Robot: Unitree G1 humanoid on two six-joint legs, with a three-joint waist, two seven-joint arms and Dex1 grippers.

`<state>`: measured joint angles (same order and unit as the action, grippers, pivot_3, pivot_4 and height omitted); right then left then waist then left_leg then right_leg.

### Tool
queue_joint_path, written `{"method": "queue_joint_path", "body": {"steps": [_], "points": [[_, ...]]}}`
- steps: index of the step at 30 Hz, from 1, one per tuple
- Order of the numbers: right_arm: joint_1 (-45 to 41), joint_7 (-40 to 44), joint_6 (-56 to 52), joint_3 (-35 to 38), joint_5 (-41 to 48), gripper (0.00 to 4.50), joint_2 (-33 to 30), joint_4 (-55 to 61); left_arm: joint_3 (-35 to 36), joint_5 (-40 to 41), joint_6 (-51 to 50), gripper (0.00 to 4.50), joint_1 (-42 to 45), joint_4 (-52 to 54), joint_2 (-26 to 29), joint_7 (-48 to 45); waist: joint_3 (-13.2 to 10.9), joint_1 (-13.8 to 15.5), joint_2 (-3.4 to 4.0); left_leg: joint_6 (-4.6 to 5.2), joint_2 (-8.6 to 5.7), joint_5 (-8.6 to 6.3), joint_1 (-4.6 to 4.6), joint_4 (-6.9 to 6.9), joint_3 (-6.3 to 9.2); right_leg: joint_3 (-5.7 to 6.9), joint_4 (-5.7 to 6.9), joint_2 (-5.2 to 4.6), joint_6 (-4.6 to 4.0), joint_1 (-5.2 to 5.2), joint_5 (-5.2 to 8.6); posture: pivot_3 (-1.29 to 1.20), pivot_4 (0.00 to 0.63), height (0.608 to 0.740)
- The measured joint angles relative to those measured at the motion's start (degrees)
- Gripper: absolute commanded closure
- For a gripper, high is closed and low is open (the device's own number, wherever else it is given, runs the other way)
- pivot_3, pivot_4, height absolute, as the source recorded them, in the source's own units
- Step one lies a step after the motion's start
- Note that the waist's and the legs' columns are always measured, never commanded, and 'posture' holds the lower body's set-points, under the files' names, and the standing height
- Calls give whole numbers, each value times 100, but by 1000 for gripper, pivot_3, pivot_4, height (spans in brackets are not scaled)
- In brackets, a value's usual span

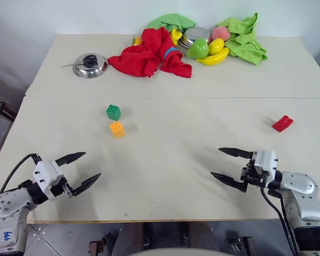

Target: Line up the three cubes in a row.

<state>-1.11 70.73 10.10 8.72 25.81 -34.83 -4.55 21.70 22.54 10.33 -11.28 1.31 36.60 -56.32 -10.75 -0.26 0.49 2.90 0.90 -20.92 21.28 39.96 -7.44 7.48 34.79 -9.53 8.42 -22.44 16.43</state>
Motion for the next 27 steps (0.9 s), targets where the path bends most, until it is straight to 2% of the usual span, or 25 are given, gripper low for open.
{"method": "queue_joint_path", "body": {"steps": [4,7,14,20,24,27], "points": [[-21,-46,120,16,1,0,2,-95,-59,-28,106,31,99,-12,-17,15,0,-1,0,0,0,0,0,0,-1,0,2,0,0,0,0,0,150,740],[11,-226,111,183,74,0,27,-66,-142,195,-352,31,76,195,-10,13,0,2,0,0,0,0,1,0,1,0,2,0,0,0,0,0,150,740],[1020,-1446,-335,1796,916,0,122,826,-765,1041,-2052,31,283,1777,200,174,1,82,1,0,-6,0,1,0,18,3,-4,1,0,13,0,0,150,740],[1399,-2467,-162,2724,753,0,510,164,-1332,1115,-2548,31,907,2031,-89,469,4,17,5,0,-6,1,-5,0,2,-11,4,8,0,9,0,0,150,740],[1371,-2831,-253,2829,681,0,561,3,-1723,1091,-2782,31,1291,1977,-173,459,12,-37,21,-4,1,4,-10,-1,-15,-26,9,18,0,1,0,0,150,740],[1031,-2906,-590,2625,653,0,334,-6,-1827,1079,-2877,31,1517,1779,-228,460,12,-96,22,-1,2,7,-13,3,-23,-39,17,17,2,-2,-1,0,150,740]]}}
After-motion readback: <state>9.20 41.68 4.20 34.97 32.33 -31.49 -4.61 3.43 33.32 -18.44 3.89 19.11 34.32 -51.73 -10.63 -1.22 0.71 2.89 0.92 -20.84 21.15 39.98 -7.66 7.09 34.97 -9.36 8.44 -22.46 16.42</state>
